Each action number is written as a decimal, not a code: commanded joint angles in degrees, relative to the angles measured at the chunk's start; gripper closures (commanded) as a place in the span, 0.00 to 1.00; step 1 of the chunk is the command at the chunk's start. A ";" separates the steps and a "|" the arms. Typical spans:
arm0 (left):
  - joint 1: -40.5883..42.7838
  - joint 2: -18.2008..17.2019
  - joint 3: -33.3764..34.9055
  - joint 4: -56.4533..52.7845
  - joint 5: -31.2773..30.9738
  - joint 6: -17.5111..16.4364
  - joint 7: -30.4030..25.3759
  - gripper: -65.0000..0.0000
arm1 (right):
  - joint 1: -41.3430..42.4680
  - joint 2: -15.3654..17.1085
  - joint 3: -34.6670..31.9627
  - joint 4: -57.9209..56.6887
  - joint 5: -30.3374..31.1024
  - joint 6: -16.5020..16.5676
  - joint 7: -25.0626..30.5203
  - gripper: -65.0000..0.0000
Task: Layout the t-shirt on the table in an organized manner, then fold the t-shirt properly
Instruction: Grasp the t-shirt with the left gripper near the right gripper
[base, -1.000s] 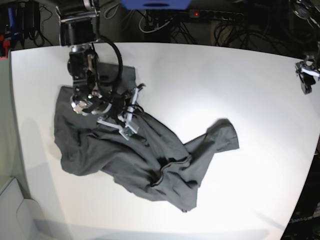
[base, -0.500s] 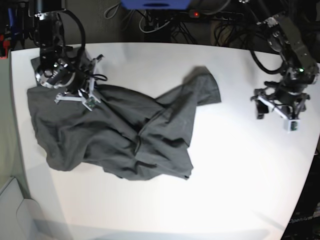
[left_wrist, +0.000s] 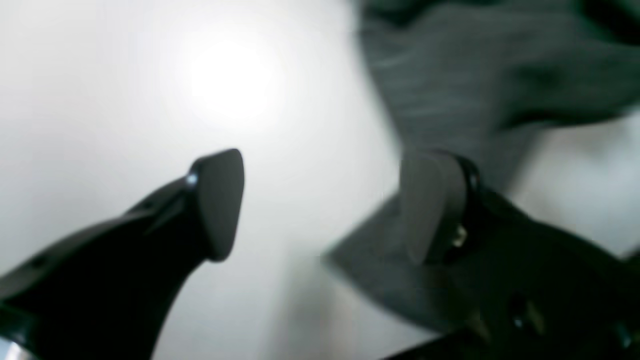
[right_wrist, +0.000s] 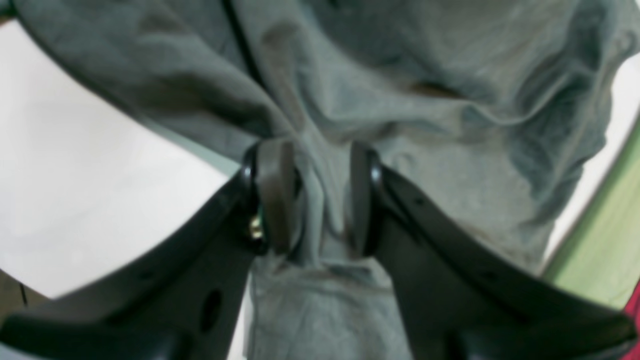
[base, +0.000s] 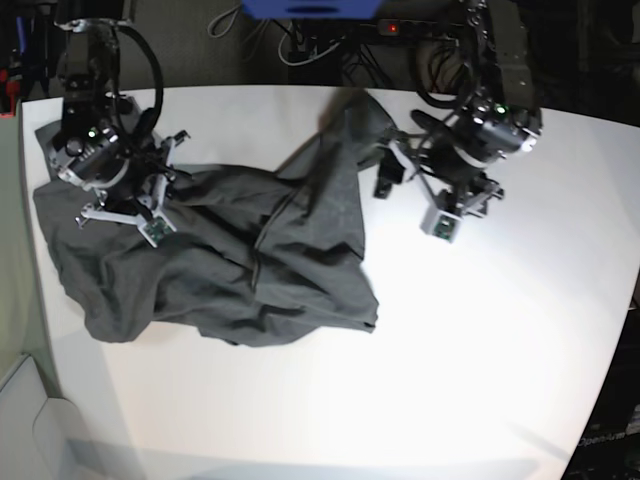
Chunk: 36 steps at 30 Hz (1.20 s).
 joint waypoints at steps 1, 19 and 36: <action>-0.20 1.23 1.54 1.22 -0.71 -0.10 -1.47 0.27 | 0.71 0.62 0.26 1.08 0.25 -0.25 1.00 0.68; -20.94 6.50 31.87 -24.28 -0.71 29.35 -7.88 0.27 | 1.33 0.98 0.26 1.08 0.25 -0.25 1.00 0.68; -28.77 6.50 37.15 -45.11 -0.27 37.44 -17.20 0.28 | 1.51 1.59 0.26 1.08 0.16 -0.25 1.44 0.68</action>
